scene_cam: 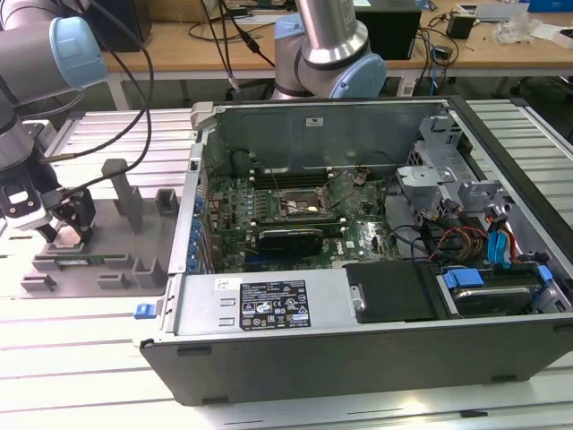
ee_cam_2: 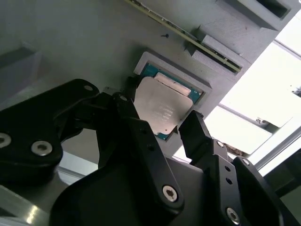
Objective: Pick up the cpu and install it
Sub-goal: 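Pick up the cpu and move it towards the insertion slot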
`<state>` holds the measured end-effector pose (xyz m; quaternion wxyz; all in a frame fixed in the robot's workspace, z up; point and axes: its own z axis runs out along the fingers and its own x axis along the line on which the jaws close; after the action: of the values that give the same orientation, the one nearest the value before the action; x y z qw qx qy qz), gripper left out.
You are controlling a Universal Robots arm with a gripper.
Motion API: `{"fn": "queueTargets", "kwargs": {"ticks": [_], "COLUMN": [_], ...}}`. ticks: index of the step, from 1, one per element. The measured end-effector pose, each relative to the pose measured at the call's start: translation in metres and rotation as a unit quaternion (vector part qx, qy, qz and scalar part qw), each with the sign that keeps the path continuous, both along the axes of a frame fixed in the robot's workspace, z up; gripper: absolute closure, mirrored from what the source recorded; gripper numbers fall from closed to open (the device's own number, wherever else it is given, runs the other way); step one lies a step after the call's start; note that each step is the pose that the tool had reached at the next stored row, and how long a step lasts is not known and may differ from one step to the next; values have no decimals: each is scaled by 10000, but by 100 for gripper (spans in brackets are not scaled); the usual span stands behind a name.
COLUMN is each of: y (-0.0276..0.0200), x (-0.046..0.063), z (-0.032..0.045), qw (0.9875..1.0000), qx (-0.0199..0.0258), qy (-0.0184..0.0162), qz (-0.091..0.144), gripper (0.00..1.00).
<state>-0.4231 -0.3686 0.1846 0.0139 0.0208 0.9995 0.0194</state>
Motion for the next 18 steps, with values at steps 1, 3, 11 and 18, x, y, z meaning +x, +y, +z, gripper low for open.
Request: {"fn": "queueTargets", "kwargs": {"ticks": [1, 3, 11, 18], "y": [0, 0, -3, -4], "x": [1, 3, 10, 13], "z": [1, 1, 27, 27], "qw": [10000, 10000, 10000, 10000], "qx": [-1, -1, -1, -1], "qy": [1, 1, 1, 1], "qz": [-1, -1, -1, -1], "gripper": [36, 36, 36, 45]}}
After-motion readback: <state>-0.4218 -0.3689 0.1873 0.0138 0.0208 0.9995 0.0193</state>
